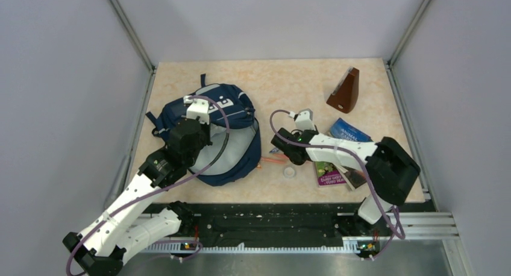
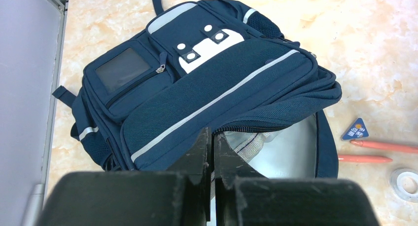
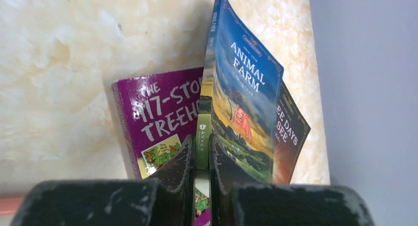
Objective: Pack the student bag
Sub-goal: Pick up the book from the center of the board, then place the book in the student bag.
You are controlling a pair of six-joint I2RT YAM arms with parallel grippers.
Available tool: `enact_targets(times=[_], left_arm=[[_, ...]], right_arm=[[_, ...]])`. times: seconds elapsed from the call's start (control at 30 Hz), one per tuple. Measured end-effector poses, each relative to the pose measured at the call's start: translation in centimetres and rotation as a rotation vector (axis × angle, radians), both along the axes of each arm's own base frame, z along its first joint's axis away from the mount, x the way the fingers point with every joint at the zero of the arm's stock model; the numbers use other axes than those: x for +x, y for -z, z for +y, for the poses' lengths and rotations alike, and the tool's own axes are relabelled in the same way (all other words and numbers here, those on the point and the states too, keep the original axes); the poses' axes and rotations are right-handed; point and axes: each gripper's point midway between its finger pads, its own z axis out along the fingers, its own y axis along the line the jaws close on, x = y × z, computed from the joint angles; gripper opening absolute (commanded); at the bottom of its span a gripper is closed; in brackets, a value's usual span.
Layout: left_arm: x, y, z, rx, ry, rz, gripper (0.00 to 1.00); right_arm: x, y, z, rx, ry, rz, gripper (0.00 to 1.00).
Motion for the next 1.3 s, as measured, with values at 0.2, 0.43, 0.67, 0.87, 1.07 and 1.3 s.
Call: enact_targets(times=[0.2,0.43,0.67,0.87,1.07,1.3], left_arm=[[0.0,0.2,0.0,0.005,0.001,0.003,0.00],[0.0,0.5,0.0,0.009,0.000,0.008,0.00],[0.3,0.8,-0.1,0.011,0.001,0.017,0.00],[0.4,0.7,0.1,-0.007,-0.008,0.018,0.00],[0.6,0.8,0.3,-0.025,-0.014,0.025,0.00],[0.7,0.8,0.6,-0.030,-0.023,0.027,0.00]], right_arm=[[0.1,-4.4,1.3,0.179,-0.059,-0.104,0.00],[-1.2,-10.7,3.8,0.512,-0.265,-0.176,0.00],[-4.3,-14.0,9.0,0.798,-0.577,-0.087,0.00],[-7.8,-14.0,12.5,0.917,-0.790,0.077,0.00],[-11.0,-14.9,15.4,1.033,-0.963,0.217,0.00],[-13.1,-16.5,18.1,1.145,-1.115,0.297,0.00]])
